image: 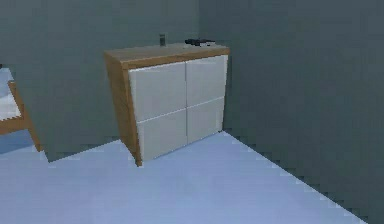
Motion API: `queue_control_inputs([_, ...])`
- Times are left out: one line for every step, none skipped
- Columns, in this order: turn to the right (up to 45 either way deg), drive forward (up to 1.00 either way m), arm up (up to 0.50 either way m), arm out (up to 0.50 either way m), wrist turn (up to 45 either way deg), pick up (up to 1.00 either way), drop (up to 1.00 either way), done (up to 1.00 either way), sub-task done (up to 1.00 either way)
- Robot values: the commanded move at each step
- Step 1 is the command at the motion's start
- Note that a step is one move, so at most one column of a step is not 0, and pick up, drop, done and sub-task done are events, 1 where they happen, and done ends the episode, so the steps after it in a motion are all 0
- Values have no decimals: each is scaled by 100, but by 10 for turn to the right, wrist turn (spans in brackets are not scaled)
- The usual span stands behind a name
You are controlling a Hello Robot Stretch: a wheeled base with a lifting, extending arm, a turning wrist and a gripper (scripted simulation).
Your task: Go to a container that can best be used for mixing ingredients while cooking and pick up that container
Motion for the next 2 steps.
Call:
queue_control_inputs([0, 0, 0, 0, 0, 100, 0, 0, 0])
queue_control_inputs([0, 0, 10, 0, 0, 0, 0, 0, 0])
